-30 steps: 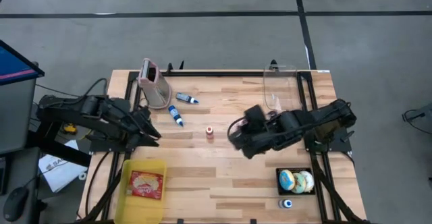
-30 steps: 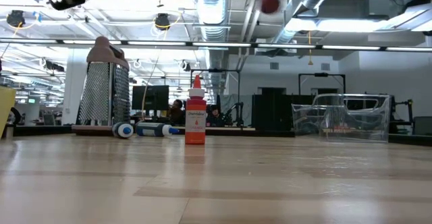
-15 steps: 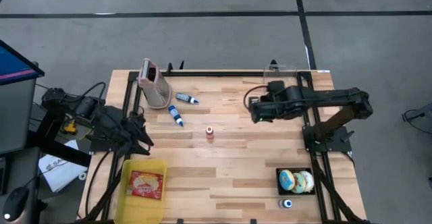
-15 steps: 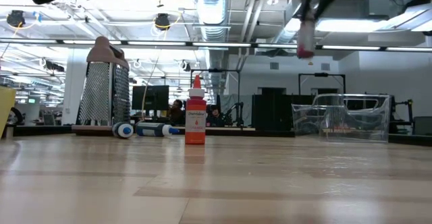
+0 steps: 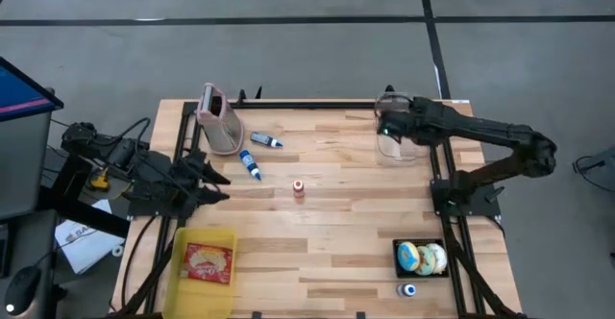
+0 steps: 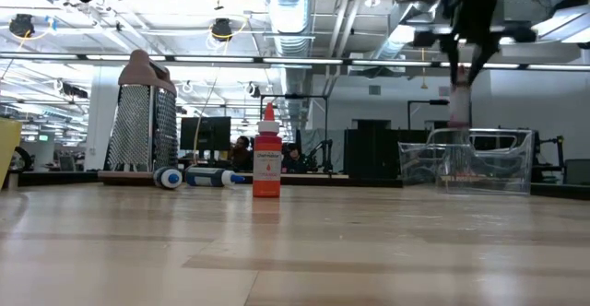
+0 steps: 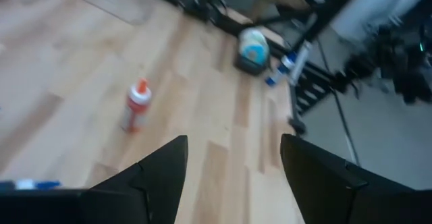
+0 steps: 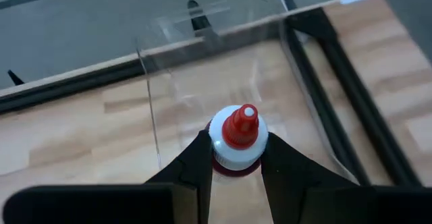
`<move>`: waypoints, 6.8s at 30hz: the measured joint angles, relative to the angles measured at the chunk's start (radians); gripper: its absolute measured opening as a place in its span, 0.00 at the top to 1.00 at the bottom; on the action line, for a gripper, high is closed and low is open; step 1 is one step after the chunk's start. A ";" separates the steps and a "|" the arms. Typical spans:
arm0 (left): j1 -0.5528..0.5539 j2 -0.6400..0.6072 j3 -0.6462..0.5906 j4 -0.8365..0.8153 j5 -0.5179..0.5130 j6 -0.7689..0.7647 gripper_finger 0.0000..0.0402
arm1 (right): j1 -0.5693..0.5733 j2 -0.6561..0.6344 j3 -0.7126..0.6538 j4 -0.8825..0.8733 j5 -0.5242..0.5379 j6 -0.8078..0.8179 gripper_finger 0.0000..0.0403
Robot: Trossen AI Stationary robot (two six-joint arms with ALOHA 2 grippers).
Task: Pick & Place Food Item
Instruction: Put the red food coloring bottle into the transparent bin, then put the orange food coloring bottle into the transparent bin
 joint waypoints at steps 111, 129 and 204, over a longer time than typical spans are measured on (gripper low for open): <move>-0.106 0.144 0.000 0.184 -0.062 -0.091 0.42 | 0.472 0.562 -0.056 1.349 -0.387 -1.049 0.42; -0.105 0.144 0.000 0.184 -0.068 -0.114 0.42 | 0.395 0.572 -0.056 1.370 -0.389 -1.065 0.42; -0.105 0.144 0.000 0.182 -0.083 -0.116 0.42 | 0.345 0.659 0.012 1.357 -0.545 -1.160 0.58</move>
